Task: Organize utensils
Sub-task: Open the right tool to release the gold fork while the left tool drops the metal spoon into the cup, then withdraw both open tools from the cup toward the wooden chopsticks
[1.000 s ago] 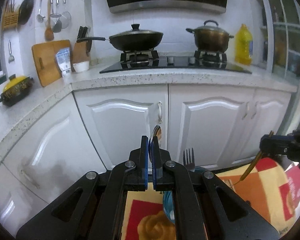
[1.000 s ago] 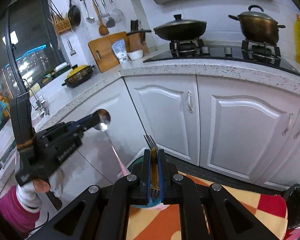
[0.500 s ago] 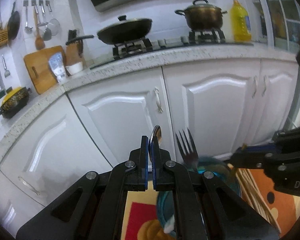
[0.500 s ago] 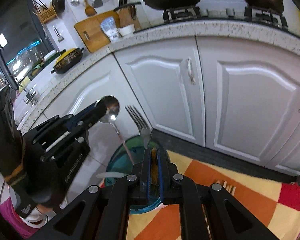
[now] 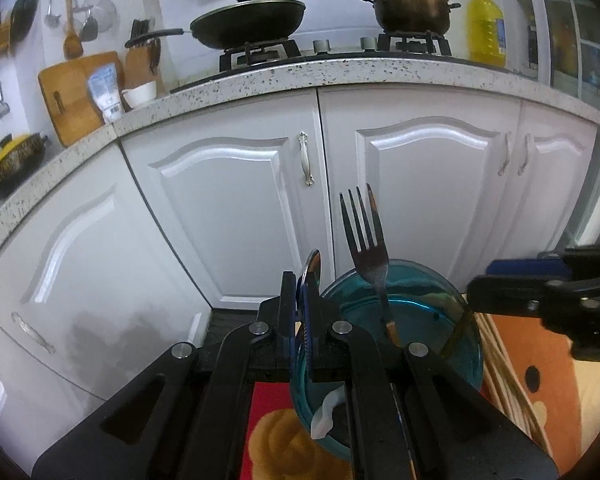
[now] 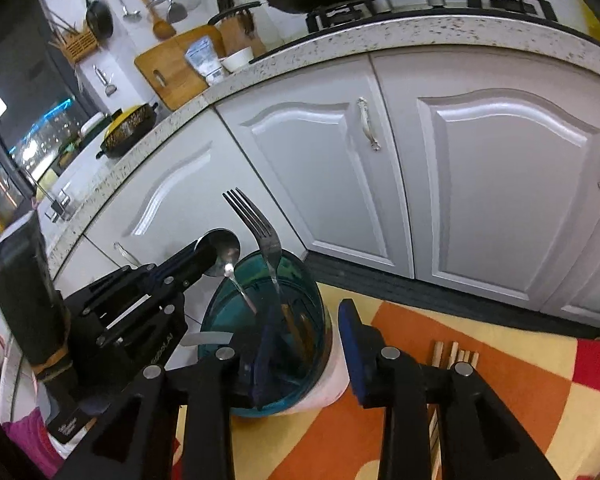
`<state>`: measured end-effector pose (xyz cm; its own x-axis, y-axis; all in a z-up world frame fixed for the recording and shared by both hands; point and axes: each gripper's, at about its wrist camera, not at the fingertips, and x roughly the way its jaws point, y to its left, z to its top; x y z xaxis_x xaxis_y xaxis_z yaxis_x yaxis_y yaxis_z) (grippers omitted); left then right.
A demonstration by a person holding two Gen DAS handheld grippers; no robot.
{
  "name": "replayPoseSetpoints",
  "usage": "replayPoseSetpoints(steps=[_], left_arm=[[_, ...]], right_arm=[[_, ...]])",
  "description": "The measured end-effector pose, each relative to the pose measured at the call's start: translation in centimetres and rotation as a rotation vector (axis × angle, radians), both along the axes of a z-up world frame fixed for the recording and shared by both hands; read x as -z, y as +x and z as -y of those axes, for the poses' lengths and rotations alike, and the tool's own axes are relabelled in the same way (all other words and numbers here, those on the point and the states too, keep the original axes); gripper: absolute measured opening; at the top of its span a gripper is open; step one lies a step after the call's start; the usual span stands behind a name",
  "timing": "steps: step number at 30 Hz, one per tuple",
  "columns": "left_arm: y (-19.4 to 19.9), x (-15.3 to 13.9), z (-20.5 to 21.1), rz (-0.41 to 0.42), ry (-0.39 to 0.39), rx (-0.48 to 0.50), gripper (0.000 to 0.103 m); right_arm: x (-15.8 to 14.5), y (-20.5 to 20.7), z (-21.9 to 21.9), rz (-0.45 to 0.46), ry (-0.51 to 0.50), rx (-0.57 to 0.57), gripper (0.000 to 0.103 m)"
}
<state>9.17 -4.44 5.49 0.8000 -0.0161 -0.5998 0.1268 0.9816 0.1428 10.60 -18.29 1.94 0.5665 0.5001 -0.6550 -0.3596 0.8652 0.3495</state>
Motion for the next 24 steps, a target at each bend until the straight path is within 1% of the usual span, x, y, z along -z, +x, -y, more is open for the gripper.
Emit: replayPoseSetpoints(steps=[4,6,7,8,15,21,24], left_arm=[[-0.1,-0.2,-0.2,-0.026,-0.028,-0.009,0.004],[-0.4,-0.4,-0.4,-0.033,-0.042,-0.011,0.016],[-0.6,-0.5,-0.5,-0.031,-0.055,-0.010,0.033],[-0.7,-0.6,-0.6,-0.026,-0.063,-0.010,0.043],[-1.8,-1.9,-0.9,-0.005,-0.071,-0.024,0.043],[-3.1,-2.8,-0.8,-0.002,-0.082,-0.023,0.043],[-4.0,-3.4,-0.5,0.006,-0.094,-0.012,0.043]], right_arm=[[0.1,-1.1,0.4,-0.003,-0.006,0.006,0.031],[0.1,-1.5,0.7,-0.001,-0.004,0.012,0.031],[0.1,-1.8,0.8,-0.001,-0.003,0.019,0.031],[0.2,-1.9,1.0,-0.003,-0.001,0.024,0.031],[-0.1,-3.3,1.1,-0.004,-0.008,0.032,0.031],[-1.0,-4.8,1.0,0.016,-0.014,0.037,0.032],[-1.7,-5.7,0.9,0.030,-0.030,0.041,0.034]])
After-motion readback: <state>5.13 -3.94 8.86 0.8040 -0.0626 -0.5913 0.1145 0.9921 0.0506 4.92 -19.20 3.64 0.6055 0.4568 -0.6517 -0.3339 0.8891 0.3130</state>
